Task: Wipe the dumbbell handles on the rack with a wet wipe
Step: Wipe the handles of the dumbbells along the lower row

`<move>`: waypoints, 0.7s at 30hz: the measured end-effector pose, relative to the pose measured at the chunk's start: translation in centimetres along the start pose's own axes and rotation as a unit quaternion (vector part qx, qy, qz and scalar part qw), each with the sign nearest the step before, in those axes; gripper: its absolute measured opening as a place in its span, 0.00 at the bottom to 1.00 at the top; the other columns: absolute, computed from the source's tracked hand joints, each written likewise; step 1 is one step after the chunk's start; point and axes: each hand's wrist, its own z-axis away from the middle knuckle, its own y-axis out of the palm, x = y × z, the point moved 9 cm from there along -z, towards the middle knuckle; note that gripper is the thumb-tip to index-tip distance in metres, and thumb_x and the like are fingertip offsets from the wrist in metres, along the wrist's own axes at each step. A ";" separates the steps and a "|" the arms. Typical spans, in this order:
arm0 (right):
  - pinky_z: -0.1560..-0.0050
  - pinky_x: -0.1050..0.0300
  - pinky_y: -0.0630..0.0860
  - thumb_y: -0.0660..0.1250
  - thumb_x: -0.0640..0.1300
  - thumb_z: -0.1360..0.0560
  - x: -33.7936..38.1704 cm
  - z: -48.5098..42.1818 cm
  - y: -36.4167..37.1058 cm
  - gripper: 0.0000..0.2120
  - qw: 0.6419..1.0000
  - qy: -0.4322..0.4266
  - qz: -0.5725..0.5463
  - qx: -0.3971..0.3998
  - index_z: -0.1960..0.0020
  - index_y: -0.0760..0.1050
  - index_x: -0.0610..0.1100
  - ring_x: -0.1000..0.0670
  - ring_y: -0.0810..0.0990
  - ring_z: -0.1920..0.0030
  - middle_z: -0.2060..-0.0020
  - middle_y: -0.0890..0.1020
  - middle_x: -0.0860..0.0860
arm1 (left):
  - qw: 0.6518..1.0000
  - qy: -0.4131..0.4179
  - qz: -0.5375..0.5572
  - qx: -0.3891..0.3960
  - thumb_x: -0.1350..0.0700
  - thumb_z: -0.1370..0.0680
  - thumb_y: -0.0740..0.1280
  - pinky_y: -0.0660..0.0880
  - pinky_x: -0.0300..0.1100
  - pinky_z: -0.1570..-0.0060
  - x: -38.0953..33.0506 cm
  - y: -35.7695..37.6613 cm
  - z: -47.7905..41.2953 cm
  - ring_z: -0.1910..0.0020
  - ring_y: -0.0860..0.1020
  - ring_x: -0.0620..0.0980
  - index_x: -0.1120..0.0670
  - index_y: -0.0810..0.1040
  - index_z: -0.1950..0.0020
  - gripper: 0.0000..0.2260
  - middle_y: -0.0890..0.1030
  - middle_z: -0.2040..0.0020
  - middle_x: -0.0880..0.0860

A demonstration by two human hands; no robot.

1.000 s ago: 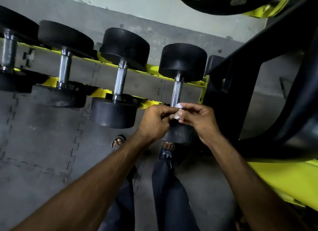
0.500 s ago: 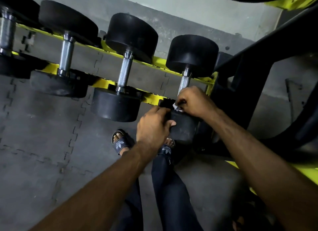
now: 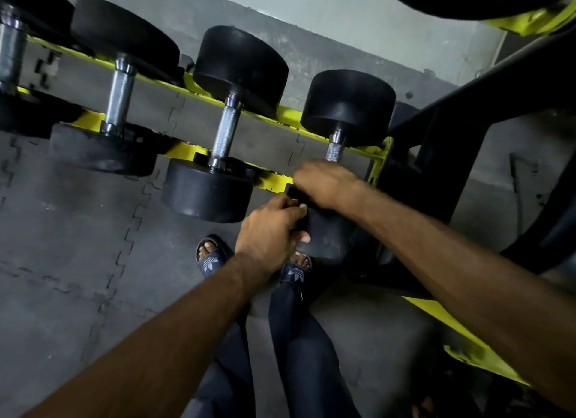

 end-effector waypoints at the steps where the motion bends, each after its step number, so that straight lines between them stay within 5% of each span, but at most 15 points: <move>1: 0.52 0.51 0.77 0.66 0.39 0.24 -0.9 0.9 0.1 0.07 0.999 0.015 -0.034 -0.036 0.49 0.81 0.39 0.39 0.81 0.47 0.50 0.82 0.41 | 1.000 -0.004 -0.003 -0.004 0.47 0.28 0.74 0.78 0.51 0.51 0.0 -0.1 0.0 0.43 0.78 0.60 0.47 0.79 0.35 0.21 0.77 0.38 0.51; 4: 0.59 0.56 0.76 0.71 0.38 0.29 -4.9 3.9 2.5 0.02 0.963 0.112 -0.186 -0.156 0.57 0.83 0.41 0.44 0.83 0.57 0.59 0.83 0.45 | 1.000 -0.012 -0.007 -0.009 0.49 0.27 0.74 0.76 0.49 0.53 -0.3 -0.3 -0.2 0.45 0.78 0.59 0.49 0.80 0.37 0.18 0.77 0.42 0.51; 8: 0.59 0.61 0.77 0.79 0.39 0.33 -8.6 6.2 8.0 0.05 0.786 0.273 -0.505 -0.229 0.60 0.84 0.45 0.55 0.81 0.63 0.64 0.84 0.52 | 1.000 -0.021 0.000 -0.024 0.53 0.28 0.75 0.68 0.44 0.61 -0.5 -0.9 -0.5 0.52 0.78 0.58 0.51 0.81 0.48 0.10 0.76 0.50 0.50; 13: 0.60 0.59 0.80 0.76 0.34 0.33 -12.1 4.7 6.8 0.11 0.649 0.308 -0.600 -0.353 0.56 0.82 0.48 0.53 0.83 0.60 0.60 0.84 0.51 | 0.999 -0.039 0.004 -0.014 0.56 0.30 0.76 0.75 0.50 0.59 -0.5 -0.7 -0.5 0.52 0.77 0.59 0.51 0.80 0.50 0.11 0.75 0.51 0.50; 16: 0.59 0.64 0.76 0.75 0.35 0.31 -12.3 5.0 5.3 0.06 0.683 0.294 -0.551 -0.377 0.55 0.84 0.41 0.56 0.81 0.62 0.61 0.84 0.50 | 0.999 -0.032 0.002 -0.023 0.56 0.29 0.75 0.77 0.52 0.57 -0.7 -0.6 -0.1 0.51 0.77 0.58 0.51 0.80 0.45 0.13 0.75 0.48 0.51; 21: 0.61 0.61 0.75 0.80 0.37 0.34 -8.4 4.8 6.5 0.06 0.853 0.180 -0.424 -0.246 0.58 0.85 0.39 0.53 0.79 0.63 0.63 0.82 0.48 | 0.998 -0.022 -0.014 -0.049 0.54 0.29 0.75 0.74 0.47 0.58 -0.9 -0.8 0.4 0.52 0.78 0.57 0.51 0.80 0.45 0.14 0.77 0.47 0.50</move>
